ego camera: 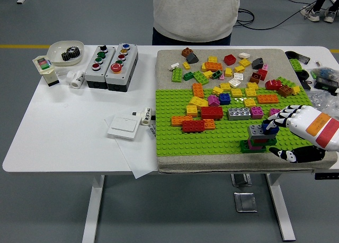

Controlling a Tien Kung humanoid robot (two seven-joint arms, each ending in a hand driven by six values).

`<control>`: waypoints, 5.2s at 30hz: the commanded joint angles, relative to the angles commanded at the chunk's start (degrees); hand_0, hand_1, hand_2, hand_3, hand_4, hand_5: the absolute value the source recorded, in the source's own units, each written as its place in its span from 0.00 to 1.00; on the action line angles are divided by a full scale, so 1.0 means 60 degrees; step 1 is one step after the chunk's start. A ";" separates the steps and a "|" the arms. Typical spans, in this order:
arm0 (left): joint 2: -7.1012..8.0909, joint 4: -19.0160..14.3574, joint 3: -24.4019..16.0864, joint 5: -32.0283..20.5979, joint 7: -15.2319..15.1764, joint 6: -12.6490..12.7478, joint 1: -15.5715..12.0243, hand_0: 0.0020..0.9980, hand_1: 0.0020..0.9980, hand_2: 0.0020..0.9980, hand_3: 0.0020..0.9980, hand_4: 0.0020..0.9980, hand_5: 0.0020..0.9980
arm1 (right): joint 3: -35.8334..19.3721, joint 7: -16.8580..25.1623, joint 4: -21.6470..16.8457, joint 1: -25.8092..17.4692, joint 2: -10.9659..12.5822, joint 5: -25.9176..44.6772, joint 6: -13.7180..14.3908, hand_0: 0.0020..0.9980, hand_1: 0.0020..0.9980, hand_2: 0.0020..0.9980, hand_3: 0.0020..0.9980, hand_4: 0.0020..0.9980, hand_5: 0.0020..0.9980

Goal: Pick up the brick,pile it on top of brick,press brick,pick up the brick,pile it on top of brick,press brick

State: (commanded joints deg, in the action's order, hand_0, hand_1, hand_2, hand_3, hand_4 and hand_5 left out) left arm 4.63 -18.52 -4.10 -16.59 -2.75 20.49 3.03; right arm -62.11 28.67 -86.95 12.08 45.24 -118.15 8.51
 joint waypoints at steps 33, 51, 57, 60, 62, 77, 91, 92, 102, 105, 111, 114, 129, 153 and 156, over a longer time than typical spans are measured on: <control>-0.0007 -0.0005 0.0000 -0.0007 0.0008 0.0010 0.0019 0.62 0.72 0.69 0.55 0.57 0.61 | -0.0048 -0.0077 0.0143 -0.0099 -0.0047 -0.0153 -0.0055 0.67 0.66 0.71 0.58 0.71 0.42; -0.0004 -0.0005 -0.0040 0.0077 0.0041 0.0029 -0.0014 0.62 0.72 0.69 0.55 0.57 0.61 | -0.0039 -0.0102 0.0228 -0.0171 -0.0077 -0.0178 -0.0078 0.67 0.66 0.71 0.59 0.72 0.42; -0.0006 -0.0002 -0.0074 0.0142 0.0065 0.0038 -0.0025 0.62 0.72 0.69 0.55 0.57 0.61 | -0.0032 -0.0118 0.0246 -0.0205 -0.0095 -0.0104 -0.0111 0.66 0.66 0.71 0.59 0.72 0.42; -0.0007 -0.0001 -0.0092 0.0171 0.0073 0.0042 -0.0032 0.62 0.72 0.69 0.55 0.57 0.61 | -0.0029 -0.0125 0.0250 -0.0209 -0.0092 -0.0025 -0.0128 0.66 0.66 0.71 0.59 0.72 0.42; -0.0007 0.0000 -0.0096 0.0178 0.0075 0.0042 -0.0033 0.62 0.72 0.69 0.55 0.57 0.61 | -0.0027 -0.0125 0.0252 -0.0210 -0.0092 -0.0005 -0.0131 0.66 0.66 0.71 0.59 0.72 0.42; -0.0008 -0.0008 -0.0044 0.0095 0.0043 0.0027 0.0002 0.62 0.72 0.69 0.55 0.57 0.61 | -0.0031 -0.0144 0.0209 -0.0195 -0.0082 0.0005 -0.0160 0.66 0.66 0.71 0.59 0.72 0.42; 0.0000 -0.0008 -0.0020 0.0058 0.0021 0.0016 0.0007 0.62 0.72 0.69 0.55 0.56 0.62 | -0.0237 -0.0060 0.0008 -0.0115 -0.0057 0.0152 0.0028 0.67 0.66 0.71 0.59 0.72 0.42; 0.0000 -0.0008 -0.0019 0.0054 0.0019 0.0017 0.0007 0.62 0.72 0.69 0.55 0.56 0.62 | -0.0259 -0.0058 0.0005 -0.0104 -0.0059 0.0160 0.0040 0.67 0.66 0.71 0.59 0.72 0.42; 0.0003 -0.0008 0.0024 -0.0025 -0.0016 0.0004 0.0003 0.62 0.72 0.69 0.55 0.56 0.62 | -0.0307 -0.0185 -0.0024 0.0230 -0.0047 0.0664 0.0233 0.67 0.66 0.72 0.60 0.72 0.42; 0.0003 -0.0008 0.0032 -0.0042 -0.0019 0.0001 -0.0009 0.62 0.72 0.69 0.55 0.56 0.62 | -0.0171 -0.0469 -0.0083 0.0583 -0.0040 0.1002 0.0334 0.68 0.66 0.72 0.61 0.74 0.41; 0.0007 -0.0003 0.0040 -0.0070 -0.0024 0.0000 -0.0042 0.61 0.72 0.69 0.55 0.57 0.62 | 0.0297 -0.1186 -0.0140 0.1509 -0.0106 0.1085 0.0520 0.73 0.68 0.73 0.67 0.78 0.41; 0.0012 0.0001 0.0050 -0.0100 -0.0035 -0.0003 -0.0057 0.61 0.72 0.69 0.55 0.57 0.62 | 0.0663 -0.1596 0.0073 0.2100 -0.0184 0.1027 0.0624 0.73 0.68 0.73 0.67 0.78 0.41; 0.0023 0.0009 0.0049 -0.0140 -0.0026 0.0010 -0.0129 0.61 0.72 0.69 0.55 0.56 0.62 | 0.2800 -0.3599 0.2464 0.5550 -0.0742 0.0589 -0.1218 0.71 0.69 0.74 0.70 0.95 0.40; 0.0047 -0.0001 -0.0013 -0.0042 0.0015 0.0055 -0.0117 0.60 0.72 0.69 0.55 0.57 0.62 | 0.5498 -0.5096 0.7150 0.7587 -0.3292 0.1430 -0.3537 0.60 0.57 0.62 0.64 1.00 0.28; 0.0051 -0.0005 0.0011 -0.0078 -0.0006 0.0044 -0.0099 0.60 0.72 0.69 0.55 0.57 0.62 | 0.5523 -0.5248 0.7375 0.7636 -0.3449 0.1522 -0.3692 0.60 0.57 0.62 0.64 1.00 0.28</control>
State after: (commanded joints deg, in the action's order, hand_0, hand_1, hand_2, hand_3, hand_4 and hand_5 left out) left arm 4.94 -18.55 -4.04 -17.05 -2.79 20.75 2.43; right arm -28.98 -2.82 -42.70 57.89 24.54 -109.02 -13.64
